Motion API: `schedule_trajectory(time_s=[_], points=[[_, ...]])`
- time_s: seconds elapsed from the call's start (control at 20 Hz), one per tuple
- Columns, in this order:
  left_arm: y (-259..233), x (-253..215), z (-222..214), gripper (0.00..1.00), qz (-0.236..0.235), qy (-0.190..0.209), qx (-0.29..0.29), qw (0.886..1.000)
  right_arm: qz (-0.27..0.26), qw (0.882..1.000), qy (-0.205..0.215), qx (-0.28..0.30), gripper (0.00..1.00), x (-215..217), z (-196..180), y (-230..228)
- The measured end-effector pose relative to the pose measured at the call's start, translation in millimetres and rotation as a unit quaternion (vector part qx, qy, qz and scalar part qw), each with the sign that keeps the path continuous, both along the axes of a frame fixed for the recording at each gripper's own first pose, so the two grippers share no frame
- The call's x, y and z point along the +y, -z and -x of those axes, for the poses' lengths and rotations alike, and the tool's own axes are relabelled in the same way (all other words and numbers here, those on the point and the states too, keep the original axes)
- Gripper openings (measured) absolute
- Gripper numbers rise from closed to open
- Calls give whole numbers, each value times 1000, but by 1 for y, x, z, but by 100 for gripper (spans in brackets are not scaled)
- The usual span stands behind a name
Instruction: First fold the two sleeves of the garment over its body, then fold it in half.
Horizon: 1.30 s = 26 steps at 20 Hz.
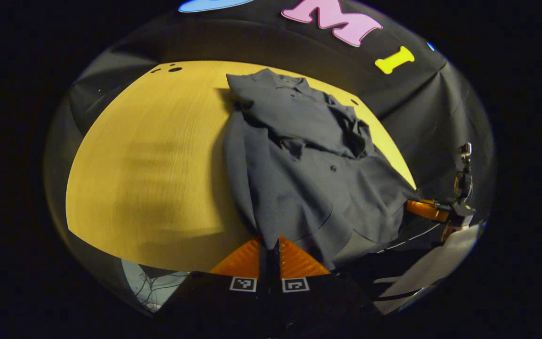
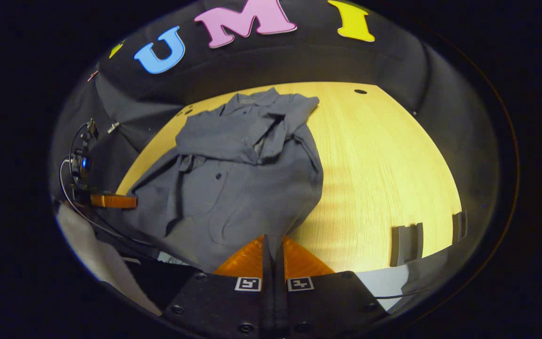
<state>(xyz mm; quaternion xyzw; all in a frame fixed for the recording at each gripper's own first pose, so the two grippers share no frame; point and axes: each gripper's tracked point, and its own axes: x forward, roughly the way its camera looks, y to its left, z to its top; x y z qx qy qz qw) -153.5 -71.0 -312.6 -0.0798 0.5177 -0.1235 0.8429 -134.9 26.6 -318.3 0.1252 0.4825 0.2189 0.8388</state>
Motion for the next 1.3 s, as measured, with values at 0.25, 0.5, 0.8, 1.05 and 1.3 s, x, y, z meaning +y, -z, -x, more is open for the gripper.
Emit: schedule_trajectory(time_s=[0.25,0.5,0.8,1.05,1.3], points=[[-45,4,-34,6,22,-25,-49,998,-26,997,53,-53,5,-2,-54,-53],[-89,7,-101,6,30,-39,-116,992,-49,988,70,-131,5,7,-132,-103],[-117,7,-192,5,25,-52,-183,981,-56,978,87,-180,5,22,-219,-120],[-112,6,-260,5,14,-55,-200,978,-46,976,90,-194,6,34,-276,-107],[-96,13,-322,5,6,-70,-206,976,-38,976,102,-189,5,37,-321,-77]])
